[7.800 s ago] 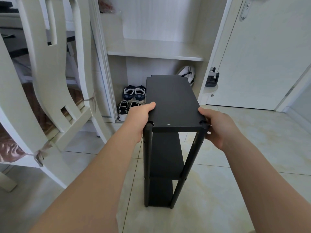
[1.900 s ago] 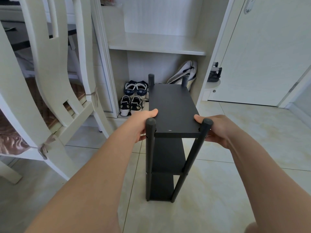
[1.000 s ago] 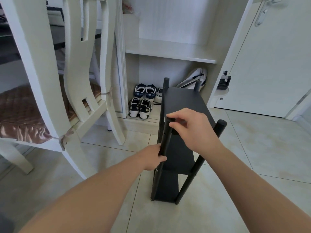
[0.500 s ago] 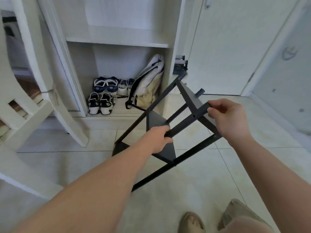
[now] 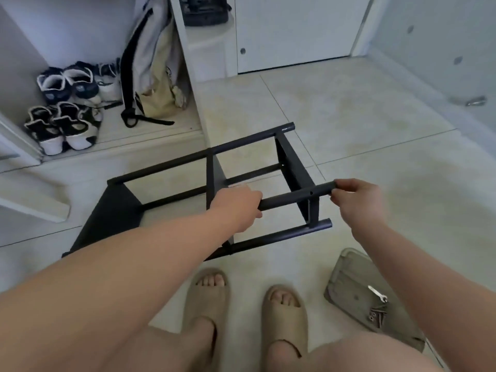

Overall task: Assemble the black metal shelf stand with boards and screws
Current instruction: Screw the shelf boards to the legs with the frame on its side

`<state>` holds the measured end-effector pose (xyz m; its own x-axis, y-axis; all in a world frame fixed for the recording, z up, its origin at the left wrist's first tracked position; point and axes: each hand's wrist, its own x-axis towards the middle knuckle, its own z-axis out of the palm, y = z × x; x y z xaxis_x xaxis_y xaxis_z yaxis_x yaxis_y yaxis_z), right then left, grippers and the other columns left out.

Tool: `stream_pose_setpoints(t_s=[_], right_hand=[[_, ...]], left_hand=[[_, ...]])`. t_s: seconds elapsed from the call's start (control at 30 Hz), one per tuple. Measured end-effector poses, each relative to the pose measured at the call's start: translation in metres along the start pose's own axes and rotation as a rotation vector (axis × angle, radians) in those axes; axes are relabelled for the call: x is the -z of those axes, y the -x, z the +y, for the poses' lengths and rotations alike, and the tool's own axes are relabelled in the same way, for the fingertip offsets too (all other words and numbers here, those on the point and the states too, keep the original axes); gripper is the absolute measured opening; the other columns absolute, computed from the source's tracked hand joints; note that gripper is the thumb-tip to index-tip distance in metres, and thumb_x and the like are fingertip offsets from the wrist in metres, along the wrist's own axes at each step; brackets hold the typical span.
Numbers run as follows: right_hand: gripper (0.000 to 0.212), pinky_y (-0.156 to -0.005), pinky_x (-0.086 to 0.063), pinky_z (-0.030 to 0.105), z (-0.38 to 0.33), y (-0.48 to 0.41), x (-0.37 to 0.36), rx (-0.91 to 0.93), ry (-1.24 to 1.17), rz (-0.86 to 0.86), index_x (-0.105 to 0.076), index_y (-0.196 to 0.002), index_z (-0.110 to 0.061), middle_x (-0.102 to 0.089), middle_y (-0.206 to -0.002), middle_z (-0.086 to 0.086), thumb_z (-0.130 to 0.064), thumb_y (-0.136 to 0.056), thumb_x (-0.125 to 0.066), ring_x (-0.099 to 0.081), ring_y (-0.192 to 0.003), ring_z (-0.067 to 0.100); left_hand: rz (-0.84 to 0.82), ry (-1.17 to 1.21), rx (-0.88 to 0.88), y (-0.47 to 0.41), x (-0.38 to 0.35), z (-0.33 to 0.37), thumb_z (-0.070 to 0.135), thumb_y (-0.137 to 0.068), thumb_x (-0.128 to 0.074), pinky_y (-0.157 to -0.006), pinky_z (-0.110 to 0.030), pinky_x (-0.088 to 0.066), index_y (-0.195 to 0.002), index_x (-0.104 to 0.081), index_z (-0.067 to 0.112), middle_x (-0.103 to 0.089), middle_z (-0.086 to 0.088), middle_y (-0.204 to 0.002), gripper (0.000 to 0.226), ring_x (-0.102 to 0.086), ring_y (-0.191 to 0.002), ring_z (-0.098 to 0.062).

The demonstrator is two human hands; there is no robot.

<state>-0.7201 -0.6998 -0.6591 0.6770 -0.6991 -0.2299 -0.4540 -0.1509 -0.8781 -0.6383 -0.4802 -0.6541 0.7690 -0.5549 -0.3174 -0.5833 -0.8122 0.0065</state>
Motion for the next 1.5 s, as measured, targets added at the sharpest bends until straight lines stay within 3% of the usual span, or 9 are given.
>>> stream_pose_setpoints(t_s=[0.27, 0.47, 0.5, 0.57, 0.67, 0.8, 0.9, 1.03, 1.5], right_hand=[[0.035, -0.058, -0.042, 0.025, 0.052, -0.023, -0.079, -0.169, 0.097, -0.135, -0.074, -0.114, -0.011, -0.068, -0.082, 0.004, 0.000, -0.090, -0.053, -0.055, -0.067, 0.019], [0.031, -0.089, -0.020, 0.041, 0.050, -0.022, -0.137, -0.208, 0.147, -0.350, -0.058, -0.108, 0.009, -0.040, -0.074, 0.014, 0.000, -0.080, -0.048, -0.040, -0.084, 0.017], [0.033, -0.104, -0.027, 0.054, 0.052, -0.022, -0.146, -0.209, 0.166, -0.383, -0.056, -0.110, 0.010, -0.049, -0.104, 0.043, 0.000, -0.080, -0.048, -0.039, -0.086, 0.017], [0.033, -0.098, -0.020, 0.046, 0.057, -0.019, -0.158, -0.212, 0.204, -0.430, -0.055, -0.110, 0.012, -0.036, -0.105, -0.003, -0.001, -0.081, -0.048, -0.038, -0.085, 0.017], [0.018, -0.057, -0.024, 0.029, 0.062, -0.009, -0.166, -0.197, 0.288, -0.523, -0.053, -0.085, 0.011, -0.029, -0.074, 0.004, -0.002, -0.078, -0.044, -0.022, -0.076, 0.023], [0.021, -0.063, -0.018, 0.032, 0.066, -0.002, -0.165, -0.186, 0.328, -0.563, -0.056, -0.098, 0.011, -0.031, -0.078, 0.006, -0.001, -0.083, -0.048, -0.023, -0.077, 0.027], [0.041, -0.082, -0.039, 0.028, 0.070, 0.004, -0.153, -0.124, 0.409, -0.623, -0.061, -0.132, -0.009, -0.061, -0.109, 0.003, -0.007, -0.092, -0.053, -0.055, -0.095, 0.022], [0.062, -0.112, -0.032, 0.031, 0.071, 0.017, -0.110, 0.156, 0.753, -0.628, -0.032, -0.157, -0.023, -0.038, -0.159, 0.000, -0.018, -0.099, -0.052, -0.037, -0.145, 0.020], [0.050, -0.107, -0.035, 0.029, 0.190, 0.040, 0.088, -0.099, 0.855, -0.356, -0.049, -0.148, -0.018, -0.051, -0.149, 0.005, -0.016, -0.097, -0.054, -0.047, -0.135, 0.026]], left_hand=[[-0.130, -0.107, 0.005, -0.027, -0.057, -0.044, 0.037, -0.103, -0.050, -0.062, -0.035, -0.037, -0.107, -0.060, 0.023, -0.057, 0.001, -0.089, 0.018, -0.057, -0.079, -0.024], [-0.200, -0.034, 0.097, -0.026, -0.091, -0.100, 0.036, -0.102, -0.052, -0.063, -0.035, -0.040, -0.107, -0.057, 0.022, -0.057, 0.000, -0.091, 0.015, -0.055, -0.079, -0.022], [-0.215, -0.031, 0.108, -0.024, -0.097, -0.108, 0.036, -0.101, -0.052, -0.063, -0.035, -0.040, -0.108, -0.057, 0.022, -0.058, 0.000, -0.093, 0.016, -0.055, -0.079, -0.022], [-0.238, -0.043, 0.114, -0.019, -0.108, -0.119, 0.037, -0.101, -0.051, -0.064, -0.035, -0.040, -0.110, -0.056, 0.022, -0.059, -0.002, -0.098, 0.018, -0.055, -0.080, -0.023], [-0.284, -0.037, 0.119, -0.010, -0.120, -0.124, 0.039, -0.102, -0.051, -0.064, -0.035, -0.042, -0.114, -0.055, 0.021, -0.059, -0.004, -0.103, 0.022, -0.057, -0.083, -0.024], [-0.286, 0.000, 0.135, -0.003, -0.129, -0.125, 0.038, -0.101, -0.053, -0.065, -0.035, -0.042, -0.116, -0.057, 0.019, -0.060, -0.005, -0.107, 0.024, -0.059, -0.088, -0.026], [-0.232, 0.072, 0.164, 0.000, -0.125, -0.119, 0.038, -0.101, -0.053, -0.065, -0.035, -0.042, -0.120, -0.055, 0.018, -0.059, -0.005, -0.109, 0.027, -0.057, -0.087, -0.026], [-0.104, 0.125, 0.075, -0.002, -0.111, -0.085, 0.040, -0.101, -0.050, -0.069, -0.037, -0.039, -0.126, -0.048, 0.020, -0.052, -0.005, -0.122, 0.032, -0.053, -0.109, -0.028], [-0.316, 0.230, -0.450, -0.022, -0.094, 0.087, 0.042, -0.101, -0.046, -0.087, -0.035, -0.042, -0.142, -0.041, 0.026, -0.040, 0.001, -0.148, 0.044, -0.052, -0.124, -0.023]])
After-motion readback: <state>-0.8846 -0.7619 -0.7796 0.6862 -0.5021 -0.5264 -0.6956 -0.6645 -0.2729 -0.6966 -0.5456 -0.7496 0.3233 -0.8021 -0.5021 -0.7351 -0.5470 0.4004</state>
